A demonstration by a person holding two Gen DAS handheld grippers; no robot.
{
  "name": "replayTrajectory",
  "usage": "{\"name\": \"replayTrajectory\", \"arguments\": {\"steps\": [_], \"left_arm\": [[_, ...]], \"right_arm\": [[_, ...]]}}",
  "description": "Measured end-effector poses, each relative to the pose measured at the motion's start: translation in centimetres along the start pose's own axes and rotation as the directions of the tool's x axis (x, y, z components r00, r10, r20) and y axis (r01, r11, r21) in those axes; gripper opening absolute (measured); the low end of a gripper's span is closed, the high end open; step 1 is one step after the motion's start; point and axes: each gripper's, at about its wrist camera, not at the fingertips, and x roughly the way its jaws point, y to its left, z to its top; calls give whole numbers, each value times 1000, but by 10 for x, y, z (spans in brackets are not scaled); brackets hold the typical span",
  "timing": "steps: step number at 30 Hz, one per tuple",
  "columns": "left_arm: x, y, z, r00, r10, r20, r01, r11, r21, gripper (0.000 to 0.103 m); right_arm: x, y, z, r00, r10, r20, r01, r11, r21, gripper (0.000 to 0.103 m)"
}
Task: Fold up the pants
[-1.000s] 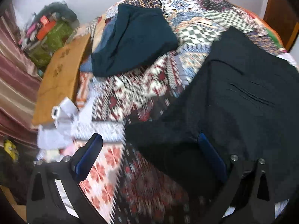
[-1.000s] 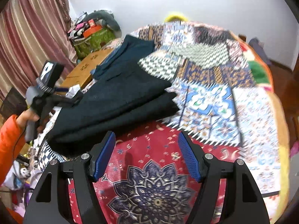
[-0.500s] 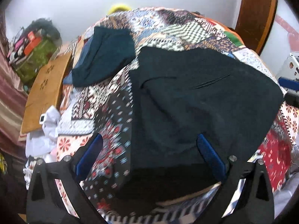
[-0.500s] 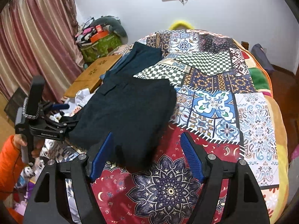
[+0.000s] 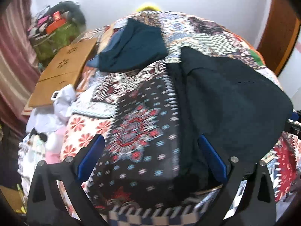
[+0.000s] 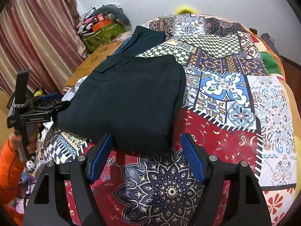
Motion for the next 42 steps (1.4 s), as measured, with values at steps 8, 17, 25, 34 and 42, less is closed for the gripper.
{"name": "replayTrajectory", "arguments": {"steps": [8, 17, 25, 34, 42], "left_arm": [[-4, 33, 5, 998, 55, -25, -56, 997, -53, 93], [-27, 13, 60, 997, -37, 74, 40, 998, -39, 93], [2, -29, 108, 990, -132, 54, 130, 991, 30, 93], [60, -70, 131, 982, -181, -57, 188, 973, 134, 62], [89, -71, 120, 985, -156, -73, 164, 977, 136, 49]], "right_arm": [[0, -15, -12, 997, -60, -48, 62, 997, 53, 71], [-27, -11, 9, 991, -133, 25, 134, 990, -52, 72], [-38, -32, 44, 988, -109, 111, 109, 994, 3, 72], [32, -44, 95, 1000, 3, 12, -3, 1000, 14, 69], [104, -47, 113, 984, 40, -176, -48, 998, -41, 27]]}}
